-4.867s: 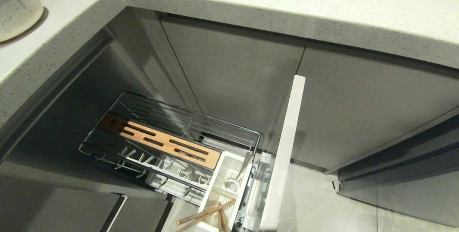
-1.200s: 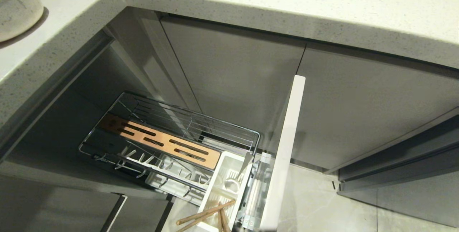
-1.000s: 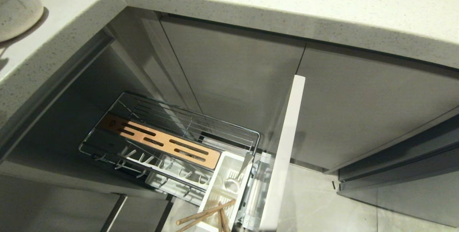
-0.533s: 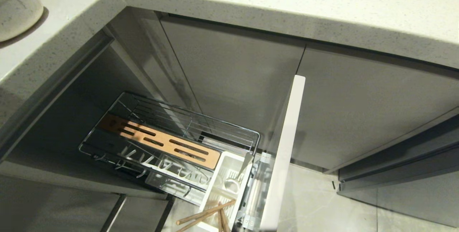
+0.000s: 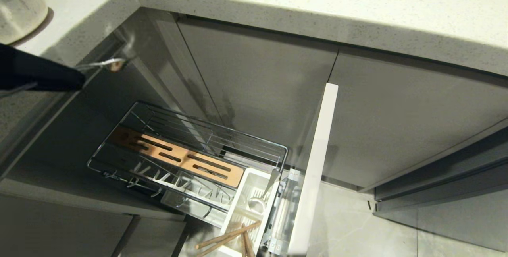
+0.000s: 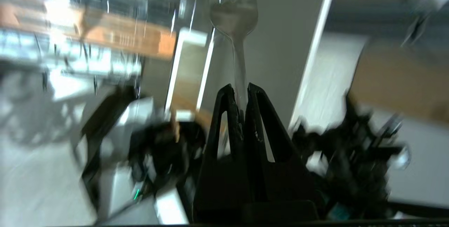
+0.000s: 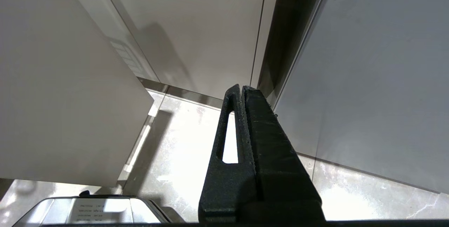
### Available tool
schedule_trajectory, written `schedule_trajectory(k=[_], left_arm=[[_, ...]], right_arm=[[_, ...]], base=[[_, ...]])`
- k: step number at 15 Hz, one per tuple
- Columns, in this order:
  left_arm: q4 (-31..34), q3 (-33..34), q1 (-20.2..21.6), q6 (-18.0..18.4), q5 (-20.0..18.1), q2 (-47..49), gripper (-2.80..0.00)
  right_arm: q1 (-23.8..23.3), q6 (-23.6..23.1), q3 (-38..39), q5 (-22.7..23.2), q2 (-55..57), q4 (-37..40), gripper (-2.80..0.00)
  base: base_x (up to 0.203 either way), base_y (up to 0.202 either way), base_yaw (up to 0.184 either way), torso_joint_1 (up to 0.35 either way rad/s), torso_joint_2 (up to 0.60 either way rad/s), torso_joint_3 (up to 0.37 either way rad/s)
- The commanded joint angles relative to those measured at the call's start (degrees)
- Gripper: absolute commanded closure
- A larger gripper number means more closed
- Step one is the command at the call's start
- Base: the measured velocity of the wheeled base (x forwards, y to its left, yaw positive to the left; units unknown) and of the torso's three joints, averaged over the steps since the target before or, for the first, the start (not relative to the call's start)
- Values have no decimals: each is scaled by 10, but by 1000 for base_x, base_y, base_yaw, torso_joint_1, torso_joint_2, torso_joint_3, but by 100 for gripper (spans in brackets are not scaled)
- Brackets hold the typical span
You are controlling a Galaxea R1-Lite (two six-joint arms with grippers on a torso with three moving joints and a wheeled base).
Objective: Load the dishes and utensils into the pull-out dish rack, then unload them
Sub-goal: Pick up the fork and place it in the cupboard
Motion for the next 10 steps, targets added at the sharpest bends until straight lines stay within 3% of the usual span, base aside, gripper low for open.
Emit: schedule_trajectory(k=[1, 5, 10], left_arm=[[41, -4, -54, 2, 18, 33, 0], [90, 6, -132, -4, 94, 77, 0], [95, 31, -185, -34, 101, 139, 0]], right_arm=[[0, 0, 15, 0, 0, -1, 0], [0, 0, 15, 0, 0, -1, 0], [0, 0, 15, 0, 0, -1, 0]], base=[[0, 0, 0, 0, 0, 0], [0, 0, 0, 0, 0, 0], [0, 0, 0, 0, 0, 0]])
